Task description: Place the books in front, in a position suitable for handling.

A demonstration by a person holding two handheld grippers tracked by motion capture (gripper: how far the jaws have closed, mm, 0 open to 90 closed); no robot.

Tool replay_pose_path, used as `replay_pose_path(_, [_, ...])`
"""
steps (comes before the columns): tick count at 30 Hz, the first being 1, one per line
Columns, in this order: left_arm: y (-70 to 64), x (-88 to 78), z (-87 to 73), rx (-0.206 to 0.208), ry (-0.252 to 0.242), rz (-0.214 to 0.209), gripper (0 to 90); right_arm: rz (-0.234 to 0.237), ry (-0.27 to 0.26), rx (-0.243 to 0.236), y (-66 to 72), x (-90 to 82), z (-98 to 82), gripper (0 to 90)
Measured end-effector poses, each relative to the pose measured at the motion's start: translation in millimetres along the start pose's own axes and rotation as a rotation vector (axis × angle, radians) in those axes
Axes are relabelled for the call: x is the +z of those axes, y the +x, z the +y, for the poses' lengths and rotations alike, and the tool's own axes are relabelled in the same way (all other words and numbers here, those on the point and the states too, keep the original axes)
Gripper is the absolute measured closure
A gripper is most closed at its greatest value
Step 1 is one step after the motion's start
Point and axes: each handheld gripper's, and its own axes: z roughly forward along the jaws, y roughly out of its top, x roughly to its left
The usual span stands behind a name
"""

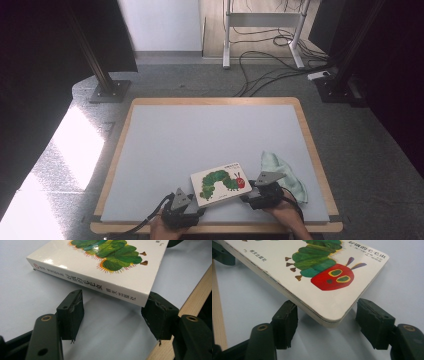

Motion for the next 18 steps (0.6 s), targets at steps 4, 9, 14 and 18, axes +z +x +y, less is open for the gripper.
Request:
replay_pose_path(4, [0.0,0.0,-0.2,0.004,0.000,-0.005,34.2,0.011,0.008,-0.004,0.7,0.2,0.2,28.3])
replay_pose_path(9, [-1.9,0.5,-1.3,0.029,0.000,0.001,32.2,0.021,0.011,-0.011,0.8,-0.8,-0.6,26.3])
replay_pose_path(14, [-0.7,0.0,-0.8,0.020,0.002,-0.019,29.3,0.032,0.005,0.003,0.2,-2.9,-2.3,26.8])
replay_pose_path(18, [-0.6,-0.2,-0.9,0.023,0.003,-0.009,31.9,0.020,0.004,0.001,0.8,-3.3,-2.6,29.5])
